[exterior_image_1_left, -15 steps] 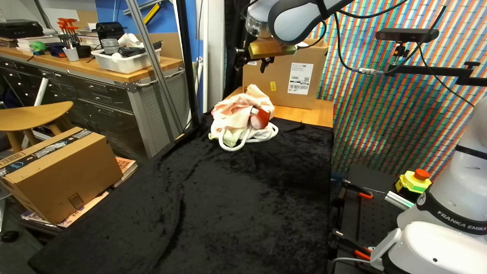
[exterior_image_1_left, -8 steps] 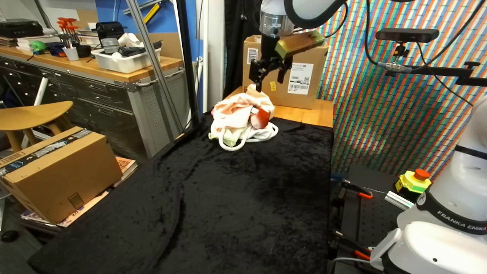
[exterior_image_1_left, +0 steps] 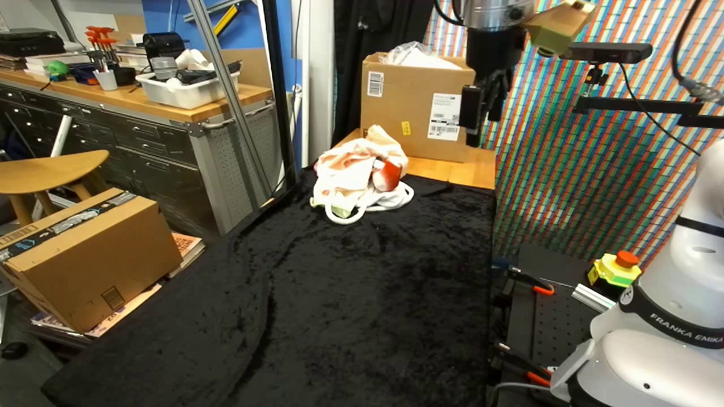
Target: Move the things on the table to the back right corner
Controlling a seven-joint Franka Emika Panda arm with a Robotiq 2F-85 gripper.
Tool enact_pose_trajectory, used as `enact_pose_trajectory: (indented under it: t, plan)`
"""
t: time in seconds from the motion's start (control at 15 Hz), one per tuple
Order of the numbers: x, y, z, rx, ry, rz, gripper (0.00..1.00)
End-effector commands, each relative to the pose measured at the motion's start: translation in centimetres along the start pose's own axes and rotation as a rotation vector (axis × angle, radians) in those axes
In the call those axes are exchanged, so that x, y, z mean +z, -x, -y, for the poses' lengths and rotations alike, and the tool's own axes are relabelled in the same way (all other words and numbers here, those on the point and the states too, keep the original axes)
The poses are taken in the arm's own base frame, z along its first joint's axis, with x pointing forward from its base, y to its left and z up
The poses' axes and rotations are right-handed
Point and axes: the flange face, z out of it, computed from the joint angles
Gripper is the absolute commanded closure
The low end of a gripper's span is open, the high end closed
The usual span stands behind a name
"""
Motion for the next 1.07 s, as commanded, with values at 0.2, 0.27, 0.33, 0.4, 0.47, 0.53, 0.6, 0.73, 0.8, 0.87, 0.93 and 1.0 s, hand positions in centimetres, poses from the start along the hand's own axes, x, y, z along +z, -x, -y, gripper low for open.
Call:
enact_pose_trajectory:
  t: [0.2, 0.27, 0.33, 0.4, 0.47, 0.53, 0.6, 0.73, 0.8, 0.87, 0.93, 1.0]
  plan:
    - [-1.9, 9.5, 1.5, -0.153, -0.013, -0.192, 0.0]
    - [-2.0, 10.4, 1.5, -0.172, -0.019, -0.223, 0.0]
    - [-2.1, 11.1, 1.5, -0.191, -0.025, -0.255, 0.0]
    - [-2.1, 11.8, 1.3, -0.202, -0.035, -0.288, 0.0]
    - [-2.0, 12.4, 1.2, -0.202, -0.041, -0.326, 0.0]
    - [-2.0, 12.9, 0.8, -0.2, -0.055, -0.373, 0.0]
    - [-2.0, 13.3, 0.5, -0.196, -0.069, -0.413, 0.0]
    - [-2.2, 12.2, 0.9, -0.179, -0.032, -0.356, 0.0]
    - [-2.0, 12.6, 0.7, -0.176, -0.034, -0.369, 0.0]
    - [-1.9, 12.8, 0.7, -0.174, -0.031, -0.368, 0.0]
    - [-1.9, 12.7, 0.7, -0.175, -0.031, -0.366, 0.0]
    - [-1.7, 12.6, 0.8, -0.176, -0.029, -0.36, 0.0]
